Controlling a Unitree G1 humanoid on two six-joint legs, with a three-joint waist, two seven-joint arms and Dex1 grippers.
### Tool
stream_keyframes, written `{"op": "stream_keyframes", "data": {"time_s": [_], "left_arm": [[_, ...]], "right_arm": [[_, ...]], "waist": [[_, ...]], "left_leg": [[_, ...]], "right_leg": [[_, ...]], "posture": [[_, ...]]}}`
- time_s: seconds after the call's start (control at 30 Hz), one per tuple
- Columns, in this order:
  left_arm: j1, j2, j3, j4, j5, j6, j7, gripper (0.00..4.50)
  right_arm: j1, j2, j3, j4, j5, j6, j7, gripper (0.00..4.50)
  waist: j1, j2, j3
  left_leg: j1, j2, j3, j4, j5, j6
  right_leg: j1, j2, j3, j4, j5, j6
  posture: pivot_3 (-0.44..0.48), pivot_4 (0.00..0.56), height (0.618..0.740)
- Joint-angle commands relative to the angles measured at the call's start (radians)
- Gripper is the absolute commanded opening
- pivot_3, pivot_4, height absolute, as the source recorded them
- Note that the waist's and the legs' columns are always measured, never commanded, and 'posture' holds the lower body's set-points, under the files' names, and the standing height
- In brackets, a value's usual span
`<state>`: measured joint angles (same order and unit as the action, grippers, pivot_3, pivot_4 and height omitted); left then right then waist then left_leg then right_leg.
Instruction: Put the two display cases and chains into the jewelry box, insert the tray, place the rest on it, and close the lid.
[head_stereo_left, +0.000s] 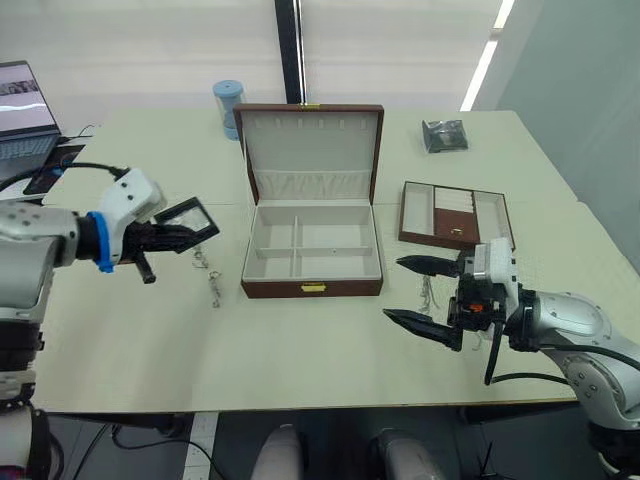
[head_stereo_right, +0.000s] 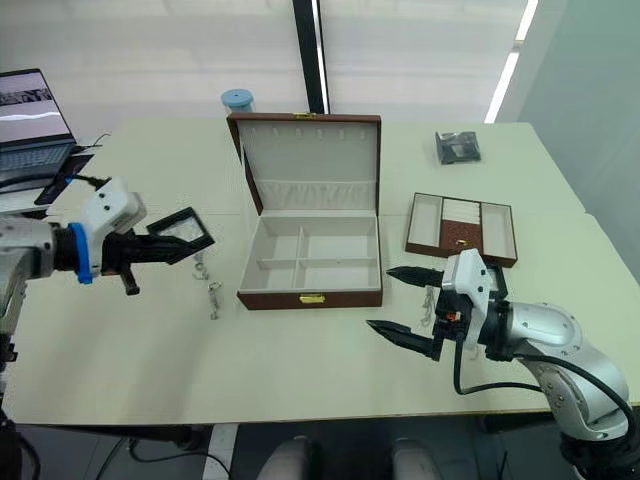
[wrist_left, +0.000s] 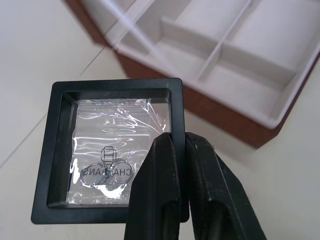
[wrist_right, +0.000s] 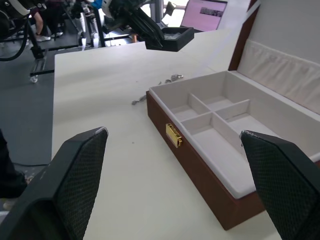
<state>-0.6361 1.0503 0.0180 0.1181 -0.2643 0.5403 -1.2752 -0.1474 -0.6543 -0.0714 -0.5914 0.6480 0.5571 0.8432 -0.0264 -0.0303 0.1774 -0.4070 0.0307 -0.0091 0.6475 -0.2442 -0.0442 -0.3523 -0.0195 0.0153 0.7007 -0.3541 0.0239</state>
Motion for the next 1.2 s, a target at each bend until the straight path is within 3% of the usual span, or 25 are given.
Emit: {"op": "stream_keyframes", "data": {"time_s": [0.03,0.27,0.53,0.8,1.2], "left_arm": [[-0.081,-0.021,-0.064,-0.05,-0.005,0.025,-0.04,0.04],[-0.263,-0.157,-0.236,0.033,0.052,-0.048,-0.13,0.04],[-0.415,-0.392,-0.397,0.396,0.247,-0.343,-0.097,0.04],[-0.513,-0.547,-0.404,0.705,0.343,-0.544,-0.052,0.04],[-0.584,-0.61,-0.379,0.938,0.416,-0.707,0.015,0.04]], "right_arm": [[0.033,-0.009,-0.063,-0.073,0.033,0.018,-0.055,4.5],[0.168,0.005,-0.115,-0.162,0.017,0.016,-0.154,4.5],[0.314,0.046,-0.114,-0.219,-0.054,-0.022,-0.252,4.5],[0.368,0.098,-0.075,-0.248,-0.094,-0.04,-0.314,4.5],[0.38,0.11,-0.065,-0.27,-0.104,-0.032,-0.347,4.5]], "waist": [[-0.001,0.0,0.0],[-0.002,0.0,0.0],[0.0,0.0,0.0],[-0.003,0.0,0.0],[-0.002,0.0,0.0]], "left_leg": [[0.0,0.0,0.0,0.0,0.0,0.0],[-0.001,0.0,-0.001,0.0,0.0,0.0],[-0.002,-0.002,-0.001,0.002,0.0,0.0],[-0.003,-0.002,-0.002,0.002,0.0,0.0],[-0.003,-0.002,-0.002,0.003,0.0,0.0]], "right_leg": [[0.0,0.001,0.0,0.0,0.0,0.0],[0.0,0.002,0.001,0.0,0.0,0.0],[0.0,0.005,0.0,0.0,0.0,0.0],[-0.001,0.006,0.0,0.0,0.0,0.0],[-0.001,0.006,0.0,0.0,0.0,0.0]], "posture": [[0.0,0.15,0.74],[0.0,0.15,0.74],[0.0,0.15,0.74],[0.0,0.15,0.74],[0.0,0.15,0.74]]}}
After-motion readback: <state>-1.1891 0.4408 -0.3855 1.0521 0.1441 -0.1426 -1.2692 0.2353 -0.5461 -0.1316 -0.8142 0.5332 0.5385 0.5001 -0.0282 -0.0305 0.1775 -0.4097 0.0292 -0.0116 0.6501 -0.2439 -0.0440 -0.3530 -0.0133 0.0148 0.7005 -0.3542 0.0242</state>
